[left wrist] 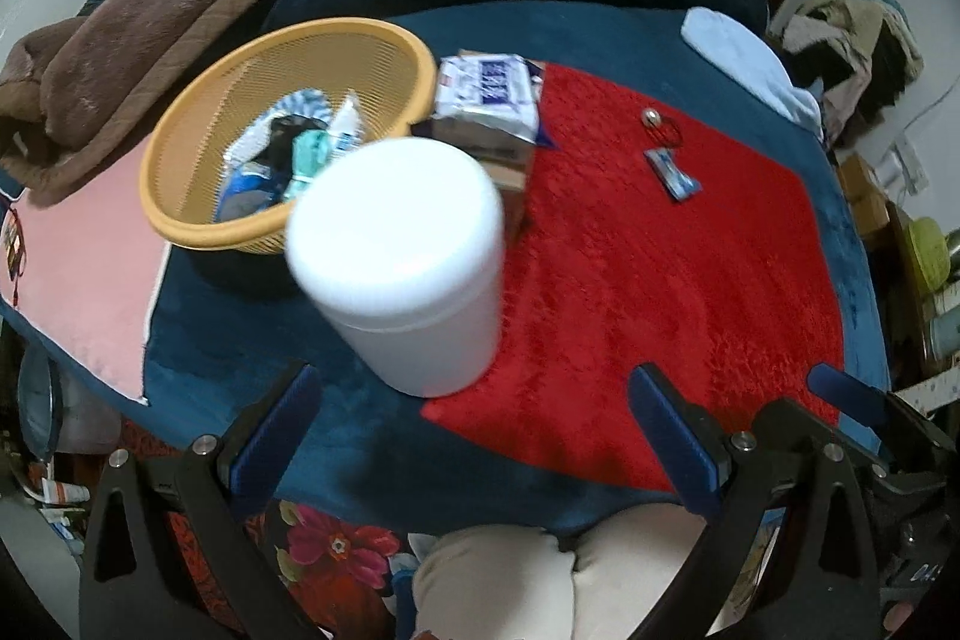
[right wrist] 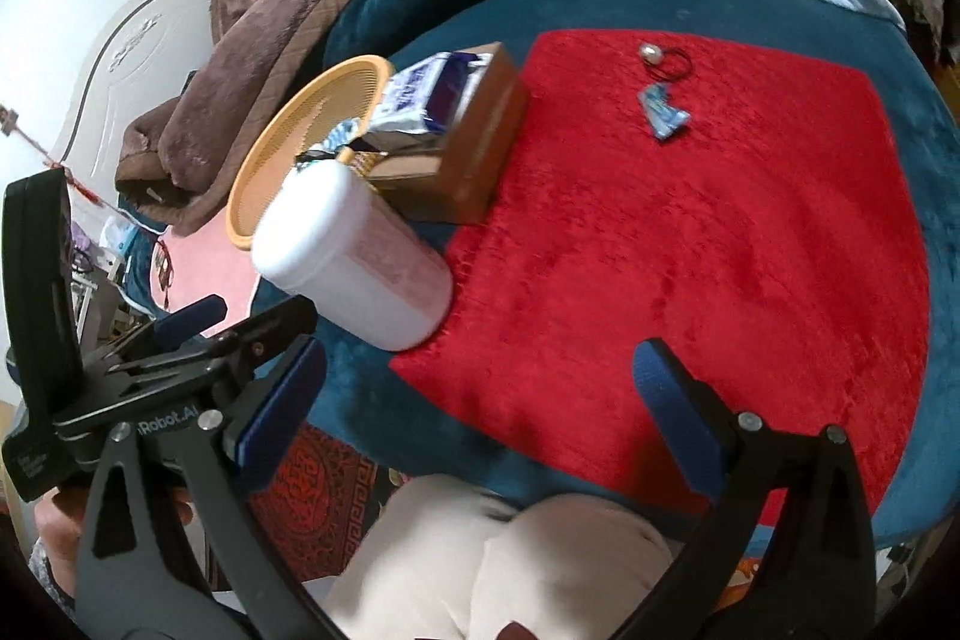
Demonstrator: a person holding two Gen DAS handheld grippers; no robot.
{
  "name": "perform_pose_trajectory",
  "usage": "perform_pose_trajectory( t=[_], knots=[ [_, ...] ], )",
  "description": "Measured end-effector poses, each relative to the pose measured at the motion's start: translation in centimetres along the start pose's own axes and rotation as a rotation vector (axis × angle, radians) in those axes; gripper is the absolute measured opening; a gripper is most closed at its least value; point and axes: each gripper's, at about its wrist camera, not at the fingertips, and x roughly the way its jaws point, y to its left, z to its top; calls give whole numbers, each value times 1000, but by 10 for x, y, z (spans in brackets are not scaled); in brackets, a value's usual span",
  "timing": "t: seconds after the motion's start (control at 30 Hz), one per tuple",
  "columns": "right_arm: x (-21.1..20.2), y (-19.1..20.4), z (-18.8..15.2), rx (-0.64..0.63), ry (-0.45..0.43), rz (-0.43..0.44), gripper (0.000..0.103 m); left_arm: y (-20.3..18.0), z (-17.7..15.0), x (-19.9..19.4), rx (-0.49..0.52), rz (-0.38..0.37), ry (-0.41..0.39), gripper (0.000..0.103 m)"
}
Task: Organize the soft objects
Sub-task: 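Withdraw both open tools back over the red cloth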
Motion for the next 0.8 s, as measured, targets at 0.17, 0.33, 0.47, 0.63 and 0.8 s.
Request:
perform_pose_trajectory(
  t=[0.17,0.33,0.47,0.63,0.8],
  knots=[
    [-4,-24,-7,41,8,-5,103,-17,-6,13,7,-10,33,102],
    [-7,-44,-12,71,9,-19,103,-28,-12,28,7,-9,73,102],
    [-7,-58,-15,93,15,-20,103,-38,-17,39,11,-12,102,102],
    [-3,-71,-19,119,28,-17,103,-49,-21,48,33,-8,128,102],
    [1,-81,-20,134,40,-10,103,-58,-22,57,44,0,150,102]
  ],
)
